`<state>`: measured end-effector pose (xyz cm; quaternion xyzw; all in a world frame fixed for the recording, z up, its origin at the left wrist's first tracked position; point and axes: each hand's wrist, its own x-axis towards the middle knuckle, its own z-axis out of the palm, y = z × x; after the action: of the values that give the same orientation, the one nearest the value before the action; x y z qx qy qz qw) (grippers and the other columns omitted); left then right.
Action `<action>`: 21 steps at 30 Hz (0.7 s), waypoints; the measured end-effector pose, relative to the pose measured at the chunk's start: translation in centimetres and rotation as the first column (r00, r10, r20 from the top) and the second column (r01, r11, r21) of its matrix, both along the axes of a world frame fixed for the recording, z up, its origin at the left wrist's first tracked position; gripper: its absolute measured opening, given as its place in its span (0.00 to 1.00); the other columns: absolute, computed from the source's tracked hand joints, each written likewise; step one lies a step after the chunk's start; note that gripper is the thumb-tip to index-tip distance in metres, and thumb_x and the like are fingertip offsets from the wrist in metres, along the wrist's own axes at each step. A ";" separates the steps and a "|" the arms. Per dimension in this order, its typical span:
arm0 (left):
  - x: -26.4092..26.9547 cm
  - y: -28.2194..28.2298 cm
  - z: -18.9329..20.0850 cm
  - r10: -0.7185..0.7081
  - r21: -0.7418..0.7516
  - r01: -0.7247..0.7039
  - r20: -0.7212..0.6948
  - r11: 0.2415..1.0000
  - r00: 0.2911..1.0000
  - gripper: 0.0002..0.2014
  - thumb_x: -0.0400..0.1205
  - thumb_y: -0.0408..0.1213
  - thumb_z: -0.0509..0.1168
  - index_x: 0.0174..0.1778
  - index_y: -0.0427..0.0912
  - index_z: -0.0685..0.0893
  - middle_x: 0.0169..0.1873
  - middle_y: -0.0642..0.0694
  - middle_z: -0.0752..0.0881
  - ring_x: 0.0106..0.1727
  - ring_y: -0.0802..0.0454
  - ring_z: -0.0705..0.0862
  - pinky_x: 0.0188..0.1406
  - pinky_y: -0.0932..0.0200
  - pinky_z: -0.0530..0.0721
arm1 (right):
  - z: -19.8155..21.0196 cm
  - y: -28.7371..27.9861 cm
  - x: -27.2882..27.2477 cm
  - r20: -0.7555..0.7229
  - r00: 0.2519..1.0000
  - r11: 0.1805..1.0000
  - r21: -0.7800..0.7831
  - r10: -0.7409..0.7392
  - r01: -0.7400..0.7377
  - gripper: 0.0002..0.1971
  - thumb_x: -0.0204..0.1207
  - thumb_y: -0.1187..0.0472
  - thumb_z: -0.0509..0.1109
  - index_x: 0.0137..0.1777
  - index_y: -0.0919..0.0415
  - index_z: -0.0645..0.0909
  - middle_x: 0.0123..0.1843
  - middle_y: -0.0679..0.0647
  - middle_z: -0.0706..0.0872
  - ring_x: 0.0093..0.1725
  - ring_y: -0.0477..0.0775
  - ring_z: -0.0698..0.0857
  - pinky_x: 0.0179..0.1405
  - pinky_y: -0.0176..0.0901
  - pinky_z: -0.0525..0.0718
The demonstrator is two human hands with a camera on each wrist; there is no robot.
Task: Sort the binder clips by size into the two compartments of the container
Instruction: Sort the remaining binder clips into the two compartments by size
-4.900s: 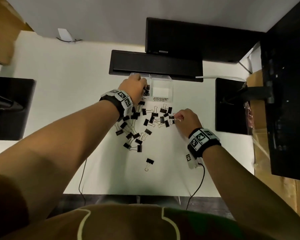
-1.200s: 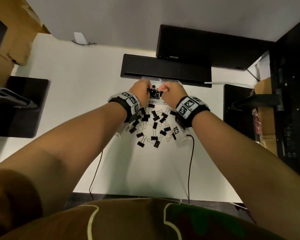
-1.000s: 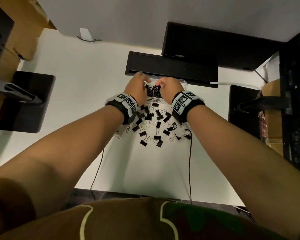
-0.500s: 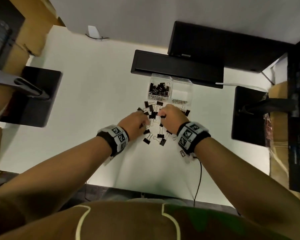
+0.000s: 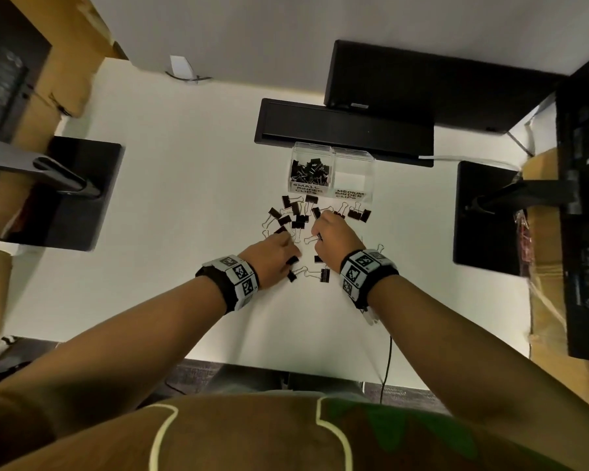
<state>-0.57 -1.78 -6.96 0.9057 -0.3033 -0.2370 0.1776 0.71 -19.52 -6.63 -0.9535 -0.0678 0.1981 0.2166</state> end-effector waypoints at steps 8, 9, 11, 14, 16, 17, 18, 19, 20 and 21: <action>0.0 -0.5 0.0 -0.015 0.048 0.006 0.190 0.999 0.982 0.19 0.77 0.47 0.67 0.56 0.35 0.80 0.52 0.39 0.82 0.54 0.41 0.78 0.53 0.49 0.78 | 1.0 -0.8 -1.9 -0.012 0.996 0.993 0.072 -0.090 0.091 0.17 0.74 0.59 0.69 0.62 0.62 0.79 0.62 0.56 0.75 0.49 0.57 0.82 0.50 0.46 0.82; 0.0 -0.5 0.2 0.014 0.020 -0.019 0.201 1.000 0.979 0.18 0.77 0.48 0.67 0.54 0.36 0.80 0.49 0.40 0.83 0.52 0.42 0.79 0.51 0.51 0.76 | 0.9 -0.7 -2.4 -0.030 0.997 0.996 0.057 -0.069 0.071 0.17 0.74 0.59 0.69 0.62 0.63 0.79 0.61 0.56 0.75 0.50 0.57 0.82 0.50 0.45 0.81; -0.3 -0.6 0.8 0.064 -0.007 -0.064 0.170 0.998 0.983 0.17 0.77 0.48 0.65 0.53 0.39 0.78 0.44 0.42 0.84 0.47 0.43 0.80 0.45 0.55 0.74 | 0.4 -0.5 -3.3 -0.057 0.998 0.999 0.026 -0.023 0.025 0.17 0.75 0.61 0.68 0.63 0.64 0.79 0.61 0.58 0.75 0.53 0.58 0.81 0.51 0.47 0.82; -1.0 -1.0 1.3 0.005 0.069 -0.015 0.135 0.998 0.991 0.15 0.79 0.46 0.58 0.55 0.39 0.74 0.38 0.43 0.85 0.40 0.41 0.82 0.42 0.56 0.75 | 0.0 0.0 -3.8 -0.054 0.998 0.999 -0.037 0.012 -0.014 0.14 0.76 0.65 0.65 0.61 0.65 0.79 0.62 0.59 0.74 0.58 0.59 0.78 0.53 0.54 0.83; -1.5 -1.2 1.1 -0.052 0.126 0.038 0.109 0.991 0.993 0.14 0.82 0.45 0.53 0.56 0.40 0.73 0.42 0.43 0.85 0.41 0.41 0.82 0.47 0.55 0.75 | -0.1 0.3 -3.7 -0.056 0.998 0.997 -0.074 0.024 -0.029 0.14 0.76 0.68 0.64 0.60 0.65 0.79 0.63 0.59 0.73 0.62 0.59 0.75 0.54 0.55 0.82; -1.7 -1.3 1.0 -0.083 0.166 0.066 0.100 0.984 0.991 0.14 0.84 0.44 0.51 0.57 0.40 0.73 0.46 0.43 0.85 0.43 0.41 0.82 0.51 0.53 0.76 | -0.1 0.4 -3.6 -0.059 0.998 0.996 -0.087 0.032 -0.037 0.14 0.76 0.69 0.63 0.61 0.65 0.78 0.63 0.59 0.73 0.64 0.59 0.73 0.54 0.55 0.82; -1.8 -1.4 0.9 -0.113 0.217 0.090 0.097 0.972 0.989 0.15 0.85 0.45 0.49 0.58 0.40 0.73 0.49 0.42 0.84 0.45 0.41 0.82 0.54 0.51 0.77 | -0.1 0.4 -3.6 -0.059 0.997 0.994 -0.100 0.041 -0.047 0.14 0.76 0.71 0.62 0.61 0.65 0.78 0.64 0.59 0.73 0.65 0.59 0.72 0.54 0.53 0.82; -2.0 -1.5 0.8 -0.136 0.266 0.106 0.097 0.958 0.986 0.16 0.85 0.46 0.48 0.58 0.39 0.73 0.51 0.41 0.83 0.47 0.41 0.82 0.57 0.50 0.76 | -0.2 0.5 -3.5 -0.055 0.997 0.992 -0.115 0.052 -0.058 0.15 0.77 0.72 0.61 0.62 0.65 0.77 0.64 0.59 0.73 0.65 0.60 0.71 0.52 0.52 0.81; -2.2 -1.6 0.7 -0.144 0.298 0.109 0.098 0.948 0.985 0.18 0.85 0.48 0.48 0.59 0.39 0.73 0.53 0.41 0.82 0.49 0.41 0.82 0.58 0.49 0.76 | -0.2 0.5 -3.4 -0.051 0.997 0.989 -0.130 0.062 -0.068 0.16 0.77 0.73 0.60 0.63 0.64 0.77 0.64 0.59 0.73 0.66 0.60 0.71 0.51 0.50 0.81; -2.3 -1.7 0.6 -0.138 0.308 0.104 0.092 0.946 0.986 0.20 0.85 0.51 0.49 0.59 0.39 0.73 0.54 0.40 0.82 0.50 0.41 0.82 0.60 0.48 0.75 | -0.3 0.5 -3.3 -0.049 0.996 0.987 -0.140 0.068 -0.074 0.17 0.77 0.73 0.59 0.64 0.64 0.77 0.65 0.59 0.73 0.66 0.60 0.70 0.51 0.50 0.80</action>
<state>-2.86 -3.49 -6.39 0.9138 -0.3280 -0.2395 0.0047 -2.55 -19.01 -6.95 -0.9588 -0.0827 0.2312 0.1427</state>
